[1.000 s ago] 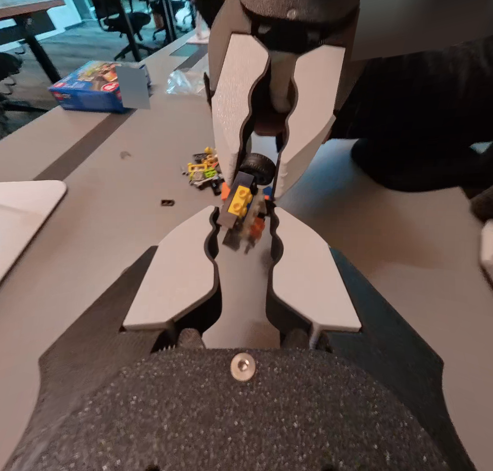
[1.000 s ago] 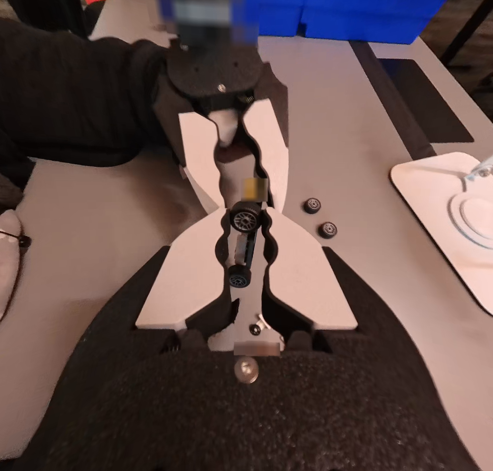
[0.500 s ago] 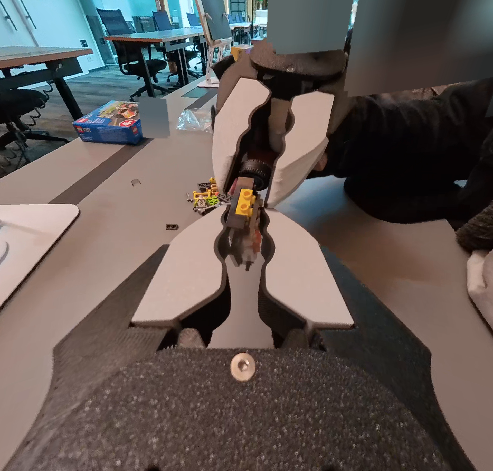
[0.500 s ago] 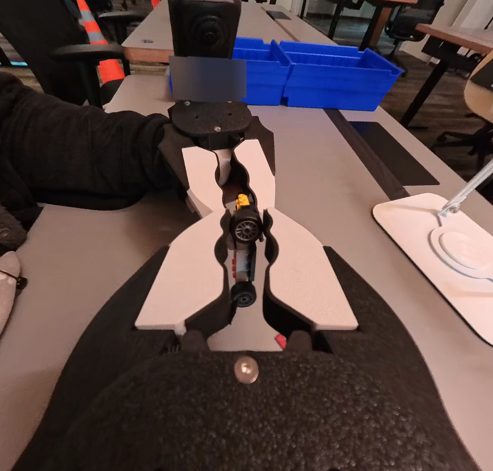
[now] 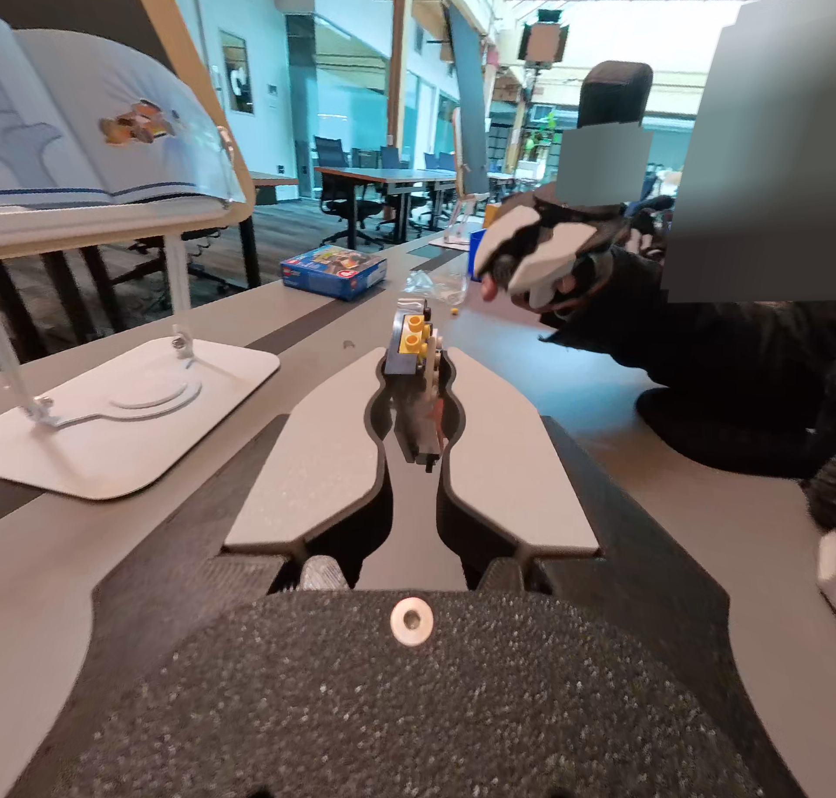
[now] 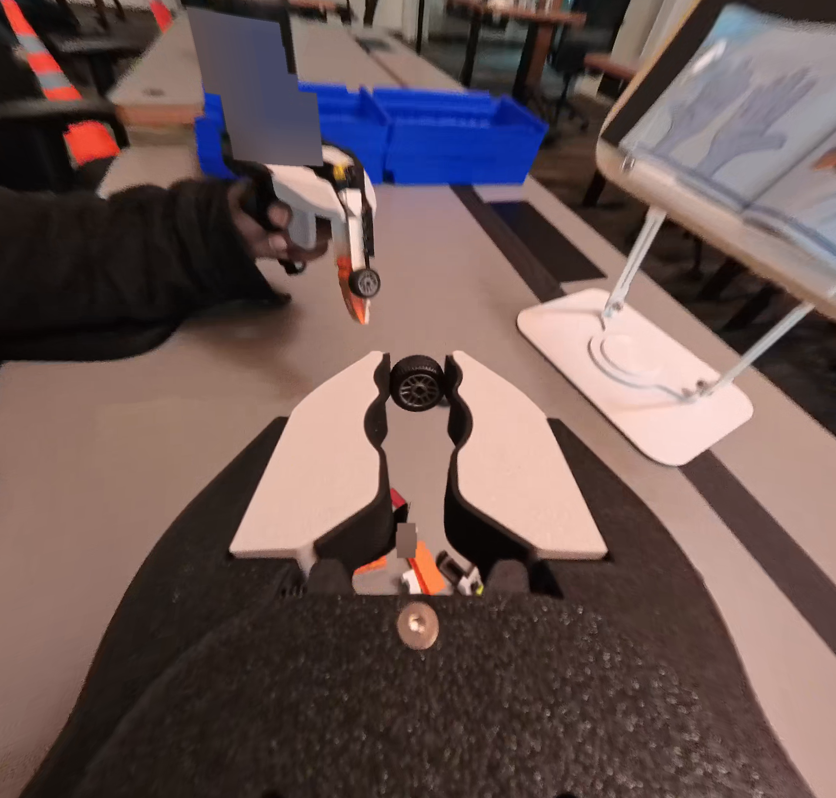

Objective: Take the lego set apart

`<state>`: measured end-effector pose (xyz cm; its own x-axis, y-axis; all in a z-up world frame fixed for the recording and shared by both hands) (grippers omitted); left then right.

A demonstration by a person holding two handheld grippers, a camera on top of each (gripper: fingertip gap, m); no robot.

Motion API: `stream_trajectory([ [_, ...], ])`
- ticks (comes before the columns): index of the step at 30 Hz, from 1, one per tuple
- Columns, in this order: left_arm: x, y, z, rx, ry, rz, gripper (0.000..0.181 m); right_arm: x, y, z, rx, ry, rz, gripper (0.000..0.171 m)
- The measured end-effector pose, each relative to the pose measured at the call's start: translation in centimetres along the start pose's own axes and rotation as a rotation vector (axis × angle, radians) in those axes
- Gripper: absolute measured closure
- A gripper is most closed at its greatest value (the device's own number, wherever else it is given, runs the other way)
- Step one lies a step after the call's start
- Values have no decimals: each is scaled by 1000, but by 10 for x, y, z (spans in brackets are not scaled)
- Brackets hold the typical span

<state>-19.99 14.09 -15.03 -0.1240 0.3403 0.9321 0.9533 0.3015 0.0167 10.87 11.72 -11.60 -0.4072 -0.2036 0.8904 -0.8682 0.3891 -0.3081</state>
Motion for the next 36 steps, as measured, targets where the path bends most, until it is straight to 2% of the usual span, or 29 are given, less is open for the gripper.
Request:
stream_trajectory([
  [6, -1, -3, 12, 153, -41, -67, 162, -32, 78, -11, 107, -65, 416, 148],
  [10, -1, -4, 14, 197, -33, -67, 162, -52, 130, -27, 267, -158, 670, 148],
  [14, -2, -4, 13, 208, -12, -54, 162, -63, 157, -36, 377, -214, 816, 148],
  [18, -1, -4, 13, 199, -16, -57, 162, -64, 165, -38, 431, -218, 854, 148],
  [22, -1, -4, 14, 193, -28, -62, 162, -64, 164, -36, 405, -230, 842, 146],
  [27, -2, -4, 14, 180, -51, -78, 162, -54, 144, -35, 323, -200, 731, 128],
  [29, -2, -3, 14, 157, -76, -90, 162, -43, 130, -32, 282, -162, 629, 127],
  [32, -3, 0, 12, 61, -139, -112, 163, -22, 107, -22, 237, -41, 379, 127],
  [36, -6, 7, 2, -168, -212, -135, 163, 3, 87, 3, 252, 71, 62, 127],
])
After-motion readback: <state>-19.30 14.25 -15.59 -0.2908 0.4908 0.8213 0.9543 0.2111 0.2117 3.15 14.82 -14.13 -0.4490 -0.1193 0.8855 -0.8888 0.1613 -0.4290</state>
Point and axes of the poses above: each gripper's, where its closed fingertips meet, y out along the fingers, x out of its top, z = x × y across the jaws, the point moved 10 cm from there along -y, back along the fingers, and after that the axes turned 15 degrees about -y, right-handed, at the moved point
